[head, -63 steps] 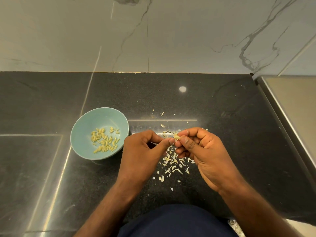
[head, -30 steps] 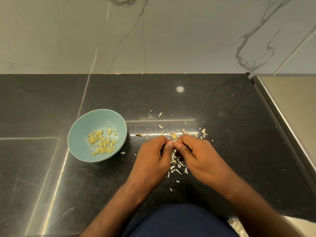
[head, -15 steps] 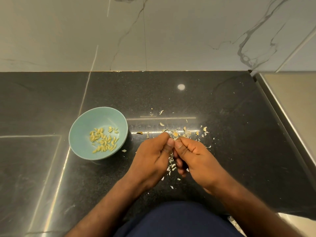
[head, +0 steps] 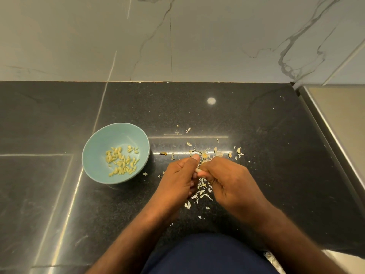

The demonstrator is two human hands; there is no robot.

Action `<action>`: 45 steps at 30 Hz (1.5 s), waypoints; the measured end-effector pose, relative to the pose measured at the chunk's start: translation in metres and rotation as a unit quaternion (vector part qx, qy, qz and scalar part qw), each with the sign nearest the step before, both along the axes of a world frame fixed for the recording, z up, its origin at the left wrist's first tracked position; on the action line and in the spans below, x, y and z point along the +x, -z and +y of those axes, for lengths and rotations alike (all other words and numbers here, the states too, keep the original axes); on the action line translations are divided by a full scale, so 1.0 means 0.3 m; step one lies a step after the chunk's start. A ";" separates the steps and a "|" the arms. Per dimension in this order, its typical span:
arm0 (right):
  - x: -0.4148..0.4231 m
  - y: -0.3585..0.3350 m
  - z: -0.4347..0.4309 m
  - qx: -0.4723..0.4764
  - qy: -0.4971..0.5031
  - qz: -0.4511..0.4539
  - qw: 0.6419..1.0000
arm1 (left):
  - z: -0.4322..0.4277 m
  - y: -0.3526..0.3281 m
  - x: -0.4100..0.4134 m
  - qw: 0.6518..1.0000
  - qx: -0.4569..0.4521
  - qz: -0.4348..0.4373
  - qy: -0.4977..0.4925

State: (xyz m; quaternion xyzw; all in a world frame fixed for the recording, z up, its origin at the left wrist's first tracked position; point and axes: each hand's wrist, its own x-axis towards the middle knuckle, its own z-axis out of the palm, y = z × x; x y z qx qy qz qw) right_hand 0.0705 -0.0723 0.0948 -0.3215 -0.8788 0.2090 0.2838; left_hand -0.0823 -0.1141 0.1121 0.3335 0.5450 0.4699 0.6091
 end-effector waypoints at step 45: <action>-0.044 -0.011 -0.019 -0.418 0.164 0.175 0.876 | 0.002 0.065 -0.018 0.993 0.031 0.050 -0.105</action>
